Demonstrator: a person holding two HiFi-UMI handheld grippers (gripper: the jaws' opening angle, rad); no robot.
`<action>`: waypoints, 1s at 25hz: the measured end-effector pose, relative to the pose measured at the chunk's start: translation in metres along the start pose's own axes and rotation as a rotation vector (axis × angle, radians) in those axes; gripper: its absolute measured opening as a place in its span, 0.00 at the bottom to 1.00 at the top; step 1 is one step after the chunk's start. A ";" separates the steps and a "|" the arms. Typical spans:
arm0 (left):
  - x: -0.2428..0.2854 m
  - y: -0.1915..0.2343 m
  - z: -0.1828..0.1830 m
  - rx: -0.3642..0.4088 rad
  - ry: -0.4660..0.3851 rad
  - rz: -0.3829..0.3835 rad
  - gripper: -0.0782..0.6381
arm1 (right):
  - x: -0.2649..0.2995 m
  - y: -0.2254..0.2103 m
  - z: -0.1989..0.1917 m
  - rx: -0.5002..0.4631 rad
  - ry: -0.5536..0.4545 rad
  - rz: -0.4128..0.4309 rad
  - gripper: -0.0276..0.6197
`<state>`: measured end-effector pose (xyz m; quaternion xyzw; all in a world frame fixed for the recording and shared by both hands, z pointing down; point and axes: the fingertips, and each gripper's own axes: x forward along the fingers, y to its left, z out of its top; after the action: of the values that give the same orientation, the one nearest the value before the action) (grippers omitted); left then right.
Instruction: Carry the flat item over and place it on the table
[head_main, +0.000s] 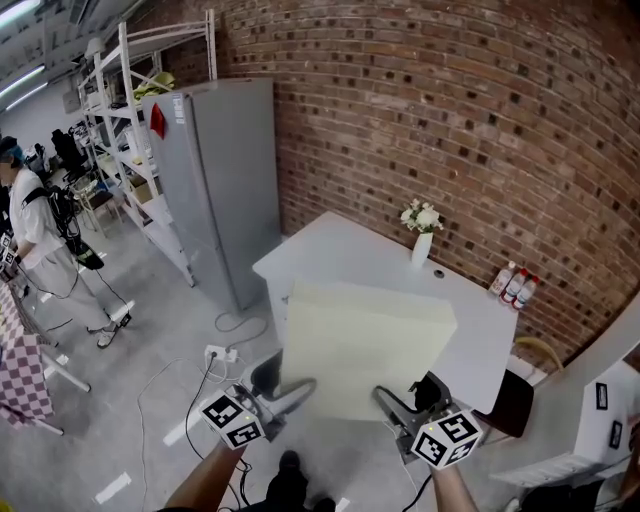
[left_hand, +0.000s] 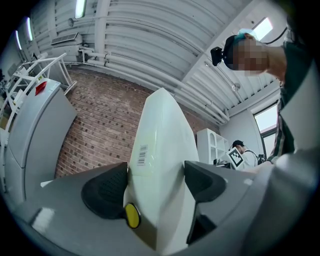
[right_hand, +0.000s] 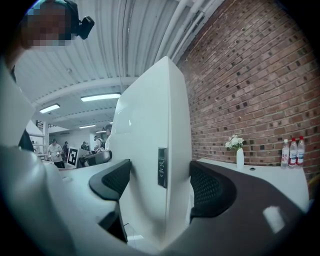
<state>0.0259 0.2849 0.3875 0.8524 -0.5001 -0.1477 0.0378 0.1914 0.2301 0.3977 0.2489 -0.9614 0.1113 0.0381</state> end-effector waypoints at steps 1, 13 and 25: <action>0.002 0.009 0.000 -0.003 0.002 0.000 0.61 | 0.009 -0.002 0.001 -0.001 0.003 -0.001 0.61; 0.043 0.121 0.012 -0.018 0.026 -0.040 0.61 | 0.115 -0.036 0.017 0.019 0.013 -0.045 0.61; 0.063 0.200 0.017 -0.031 0.057 -0.092 0.61 | 0.188 -0.047 0.025 0.012 0.026 -0.102 0.61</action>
<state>-0.1187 0.1329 0.3998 0.8777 -0.4568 -0.1327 0.0587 0.0497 0.0954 0.4069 0.2963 -0.9462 0.1184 0.0546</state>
